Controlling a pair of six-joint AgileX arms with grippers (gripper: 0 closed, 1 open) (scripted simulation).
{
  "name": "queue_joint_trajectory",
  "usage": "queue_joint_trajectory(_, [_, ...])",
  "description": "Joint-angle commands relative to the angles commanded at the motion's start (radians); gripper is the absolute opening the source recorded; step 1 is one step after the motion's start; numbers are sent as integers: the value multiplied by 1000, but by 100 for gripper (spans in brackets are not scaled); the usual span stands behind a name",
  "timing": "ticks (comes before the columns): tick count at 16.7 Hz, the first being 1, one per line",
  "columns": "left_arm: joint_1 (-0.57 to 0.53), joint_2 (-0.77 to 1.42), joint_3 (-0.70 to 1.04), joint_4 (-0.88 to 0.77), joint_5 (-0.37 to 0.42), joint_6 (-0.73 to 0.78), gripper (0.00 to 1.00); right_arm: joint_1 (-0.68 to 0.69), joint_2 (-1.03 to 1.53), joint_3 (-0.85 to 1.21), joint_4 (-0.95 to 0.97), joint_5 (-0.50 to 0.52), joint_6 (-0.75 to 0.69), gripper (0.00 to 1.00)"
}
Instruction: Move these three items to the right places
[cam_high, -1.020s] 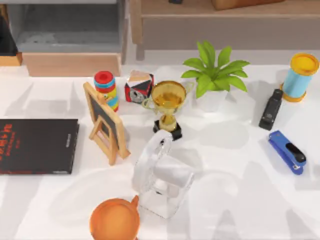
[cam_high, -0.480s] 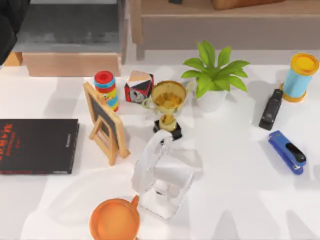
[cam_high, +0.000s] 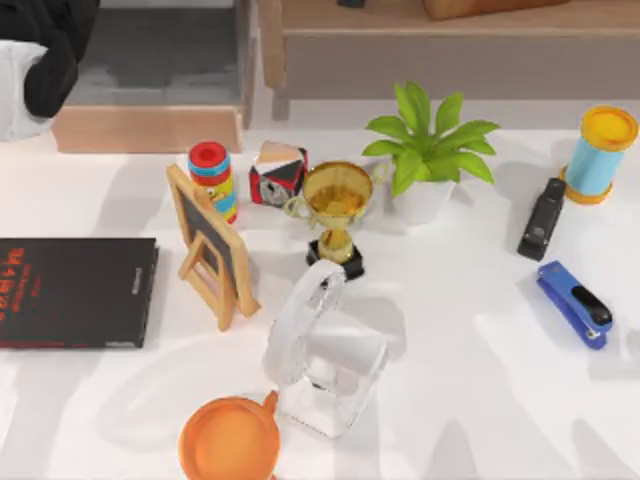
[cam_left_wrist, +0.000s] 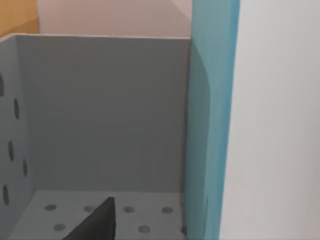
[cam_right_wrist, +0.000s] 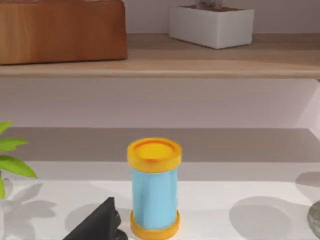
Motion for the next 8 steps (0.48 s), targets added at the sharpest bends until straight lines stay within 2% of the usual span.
queue_joint_trajectory(4, [5,8,11,-5,3,0,100,0,0,0,0,0,0,100])
queue_joint_trajectory(8, [9,71,100,-29,10,0,100,0,0,0,0,0,0,100])
